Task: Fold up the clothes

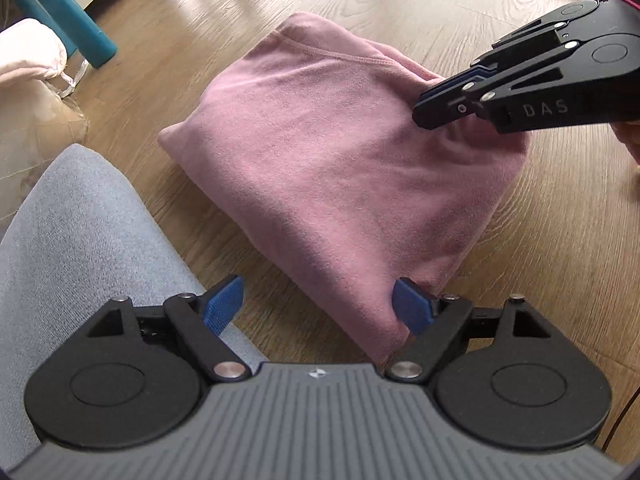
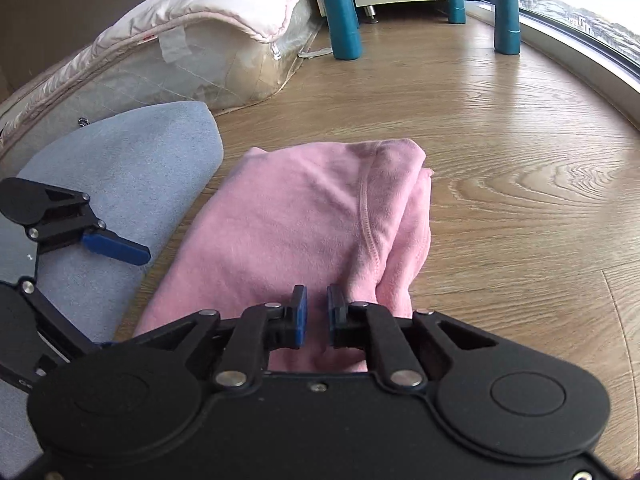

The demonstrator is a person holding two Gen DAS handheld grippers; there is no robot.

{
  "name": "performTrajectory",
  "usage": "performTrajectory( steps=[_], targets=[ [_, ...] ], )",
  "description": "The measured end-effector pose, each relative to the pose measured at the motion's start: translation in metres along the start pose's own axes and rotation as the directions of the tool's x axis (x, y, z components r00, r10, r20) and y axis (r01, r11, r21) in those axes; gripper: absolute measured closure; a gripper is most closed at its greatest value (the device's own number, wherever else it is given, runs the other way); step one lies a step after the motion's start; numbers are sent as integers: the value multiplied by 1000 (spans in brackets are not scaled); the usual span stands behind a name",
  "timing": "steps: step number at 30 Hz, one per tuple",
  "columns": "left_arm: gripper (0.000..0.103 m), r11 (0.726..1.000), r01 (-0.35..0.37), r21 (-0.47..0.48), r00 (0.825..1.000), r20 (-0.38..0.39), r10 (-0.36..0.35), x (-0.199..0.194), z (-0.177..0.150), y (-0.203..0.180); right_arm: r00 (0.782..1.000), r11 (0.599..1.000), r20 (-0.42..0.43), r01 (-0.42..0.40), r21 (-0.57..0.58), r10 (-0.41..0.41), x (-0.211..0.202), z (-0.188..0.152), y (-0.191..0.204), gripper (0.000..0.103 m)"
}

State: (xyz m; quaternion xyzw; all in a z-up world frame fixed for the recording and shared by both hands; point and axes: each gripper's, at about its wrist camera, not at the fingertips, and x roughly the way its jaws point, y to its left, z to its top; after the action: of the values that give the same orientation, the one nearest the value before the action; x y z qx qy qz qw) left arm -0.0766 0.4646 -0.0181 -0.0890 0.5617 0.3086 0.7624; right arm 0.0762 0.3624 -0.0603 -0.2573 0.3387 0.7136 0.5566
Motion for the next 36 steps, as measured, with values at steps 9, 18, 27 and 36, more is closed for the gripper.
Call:
performTrajectory(
  steps=[9,18,27,36],
  targets=[
    [16,994,100,-43,994,59,-97,-17,2,8,996,998,58,65,-19,-64,-46,-40,23,71],
    [16,978,11,211,997,-79,5,5,-8,-13,995,992,-20,96,-79,-98,-17,-31,29,83],
    [16,983,39,178,998,36,-46,-20,4,-2,998,992,8,66,-112,-65,-30,-38,53,72],
    [14,968,34,249,998,47,-48,-20,8,-14,999,998,-7,51,-44,-52,-20,-50,52,68]
  ],
)
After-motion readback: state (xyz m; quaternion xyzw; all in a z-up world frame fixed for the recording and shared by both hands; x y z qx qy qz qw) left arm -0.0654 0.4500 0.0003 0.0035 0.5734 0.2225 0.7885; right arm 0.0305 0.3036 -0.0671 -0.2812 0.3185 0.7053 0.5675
